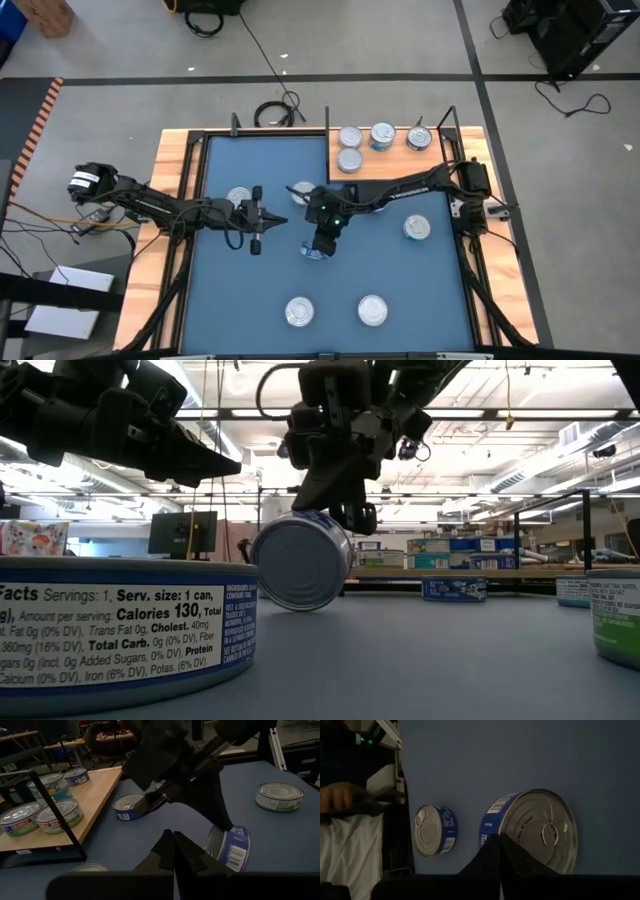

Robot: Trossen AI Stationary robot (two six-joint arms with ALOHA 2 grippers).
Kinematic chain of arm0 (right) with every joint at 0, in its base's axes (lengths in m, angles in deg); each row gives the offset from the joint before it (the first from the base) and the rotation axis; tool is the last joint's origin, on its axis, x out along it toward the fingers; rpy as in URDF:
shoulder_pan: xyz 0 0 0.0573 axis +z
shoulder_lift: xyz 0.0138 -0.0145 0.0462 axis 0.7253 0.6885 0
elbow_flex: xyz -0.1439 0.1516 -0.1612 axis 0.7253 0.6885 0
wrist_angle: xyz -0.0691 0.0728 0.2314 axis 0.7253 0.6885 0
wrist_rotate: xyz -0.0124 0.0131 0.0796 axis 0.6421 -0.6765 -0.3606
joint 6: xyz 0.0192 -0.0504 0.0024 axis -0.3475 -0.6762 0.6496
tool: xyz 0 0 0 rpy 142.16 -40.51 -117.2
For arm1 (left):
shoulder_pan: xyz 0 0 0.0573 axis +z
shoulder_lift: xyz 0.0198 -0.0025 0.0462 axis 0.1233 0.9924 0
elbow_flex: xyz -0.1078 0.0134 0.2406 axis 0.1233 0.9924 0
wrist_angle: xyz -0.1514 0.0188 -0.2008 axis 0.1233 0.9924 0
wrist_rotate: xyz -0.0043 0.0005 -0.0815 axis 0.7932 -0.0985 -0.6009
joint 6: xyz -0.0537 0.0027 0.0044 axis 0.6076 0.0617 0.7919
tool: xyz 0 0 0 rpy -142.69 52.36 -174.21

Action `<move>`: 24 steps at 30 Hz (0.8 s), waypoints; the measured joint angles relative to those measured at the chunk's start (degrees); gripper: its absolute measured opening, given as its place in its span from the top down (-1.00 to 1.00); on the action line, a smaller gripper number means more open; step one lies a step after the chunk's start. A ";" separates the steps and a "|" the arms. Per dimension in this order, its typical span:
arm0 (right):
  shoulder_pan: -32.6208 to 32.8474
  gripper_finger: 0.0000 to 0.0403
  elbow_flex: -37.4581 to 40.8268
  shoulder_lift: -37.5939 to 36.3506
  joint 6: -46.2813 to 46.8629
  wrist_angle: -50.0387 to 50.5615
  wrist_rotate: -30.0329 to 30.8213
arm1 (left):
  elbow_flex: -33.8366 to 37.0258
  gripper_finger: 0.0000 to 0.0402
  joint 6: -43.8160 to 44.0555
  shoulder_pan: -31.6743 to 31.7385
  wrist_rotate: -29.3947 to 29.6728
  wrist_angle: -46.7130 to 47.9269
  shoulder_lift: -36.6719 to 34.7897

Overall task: Stack canned seafood by type on shelf
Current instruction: Stack the left blue tuna can on to the blue tuna can on the shelf

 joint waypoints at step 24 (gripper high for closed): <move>-2.91 0.43 -1.26 -0.16 -8.67 3.80 7.00 | 0.00 0.99 0.00 -0.02 0.00 0.02 0.02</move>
